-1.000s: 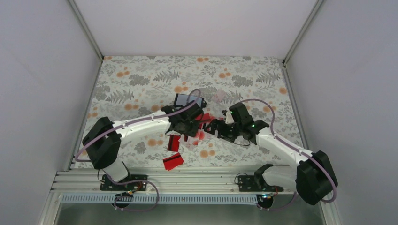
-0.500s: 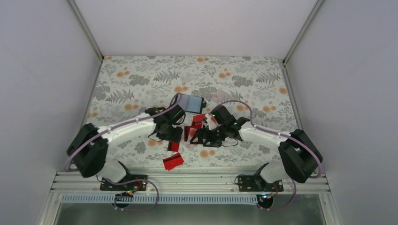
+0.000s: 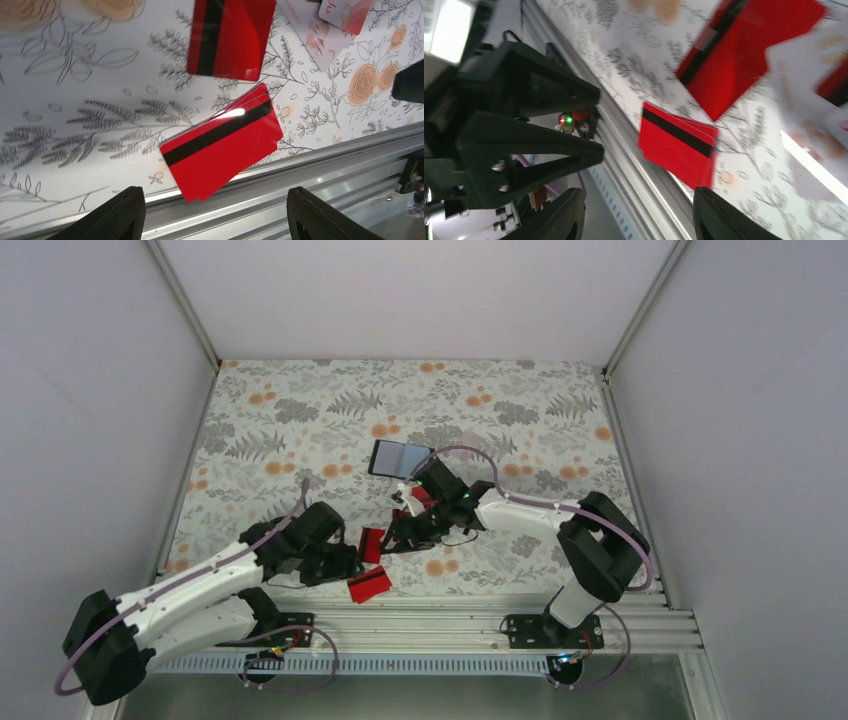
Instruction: Put the credit cards into the card holder
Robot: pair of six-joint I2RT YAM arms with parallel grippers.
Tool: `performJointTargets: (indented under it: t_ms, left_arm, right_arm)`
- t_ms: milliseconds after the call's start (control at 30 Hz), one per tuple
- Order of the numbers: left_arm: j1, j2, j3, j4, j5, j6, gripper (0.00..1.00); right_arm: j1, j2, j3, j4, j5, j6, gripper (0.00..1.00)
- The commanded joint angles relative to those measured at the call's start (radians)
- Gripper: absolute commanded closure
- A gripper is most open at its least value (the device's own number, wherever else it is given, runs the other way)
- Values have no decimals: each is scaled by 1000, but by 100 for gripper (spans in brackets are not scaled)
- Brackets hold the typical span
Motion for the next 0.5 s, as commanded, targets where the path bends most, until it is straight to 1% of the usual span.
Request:
performJointTargets:
  t_ms: [0, 67, 100, 200, 233, 300, 467]
  left_arm:
    - [4, -151, -96, 40, 34, -176, 29]
    - [3, -199, -129, 40, 31, -210, 30]
    - [4, -211, -139, 26, 29, -223, 30]
    - [2, -230, -143, -45, -6, -245, 31]
    - [2, -241, -147, -46, -8, -246, 31]
    - [2, -268, -164, -27, -2, -254, 33]
    - [-1, -302, -238, 37, 28, -272, 40]
  right_arm:
    - [48, 68, 74, 24, -132, -95, 50]
    - [63, 109, 81, 22, -157, -121, 59]
    - [68, 121, 82, 12, -159, -135, 61]
    - [75, 148, 72, -2, -130, -159, 65]
    - [76, 155, 66, 0, -122, -164, 67]
    - [78, 168, 52, 3, -105, -174, 70]
    - [92, 194, 36, 34, -91, -178, 71]
